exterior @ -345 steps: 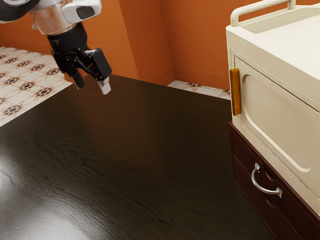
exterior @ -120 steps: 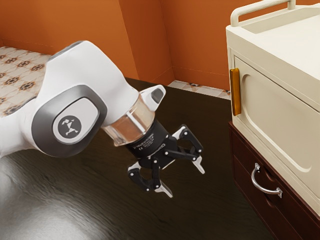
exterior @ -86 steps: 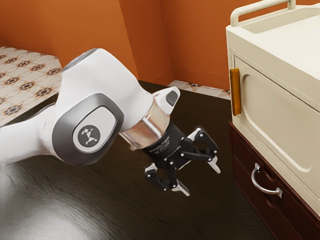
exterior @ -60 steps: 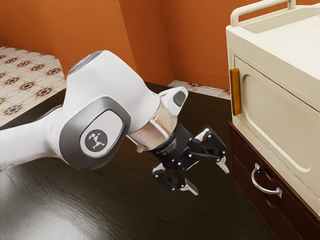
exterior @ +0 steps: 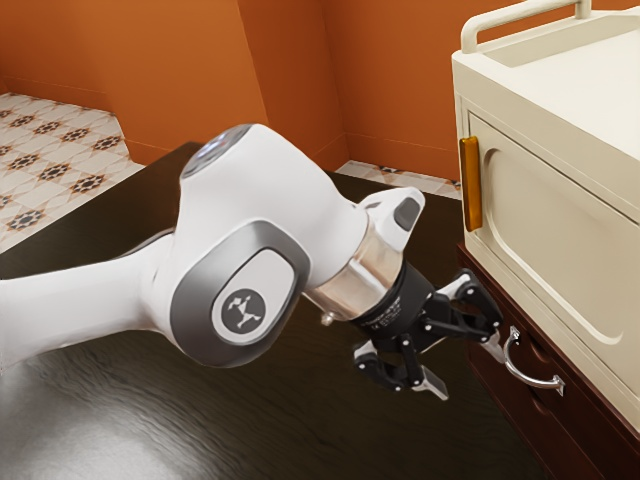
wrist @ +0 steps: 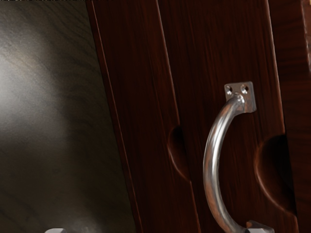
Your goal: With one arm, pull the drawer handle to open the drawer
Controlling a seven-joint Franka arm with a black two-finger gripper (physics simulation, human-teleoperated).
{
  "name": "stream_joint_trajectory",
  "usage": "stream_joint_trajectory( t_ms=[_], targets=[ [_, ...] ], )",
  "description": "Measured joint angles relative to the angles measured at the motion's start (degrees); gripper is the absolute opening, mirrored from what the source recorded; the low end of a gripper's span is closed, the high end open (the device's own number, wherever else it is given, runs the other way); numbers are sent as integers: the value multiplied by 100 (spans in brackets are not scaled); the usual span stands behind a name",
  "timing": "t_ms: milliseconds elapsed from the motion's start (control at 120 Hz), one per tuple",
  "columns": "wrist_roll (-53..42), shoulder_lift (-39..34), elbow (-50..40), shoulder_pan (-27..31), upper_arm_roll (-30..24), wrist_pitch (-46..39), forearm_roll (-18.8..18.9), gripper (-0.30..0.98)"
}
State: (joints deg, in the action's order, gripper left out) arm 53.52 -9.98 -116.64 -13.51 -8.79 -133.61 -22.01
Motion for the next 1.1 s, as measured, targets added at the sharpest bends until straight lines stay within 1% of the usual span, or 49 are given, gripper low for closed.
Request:
stream_joint_trajectory(
  t_ms=[233, 408, 1100],
  targets=[
    [-65, 310, 189, -47, 9, -287, 25, 44],
    [-99, 360, 172, -82, 7, -434, 29, 43],
    [-163, 630, 145, -105, 13, -543, 24, 40]
  ],
)
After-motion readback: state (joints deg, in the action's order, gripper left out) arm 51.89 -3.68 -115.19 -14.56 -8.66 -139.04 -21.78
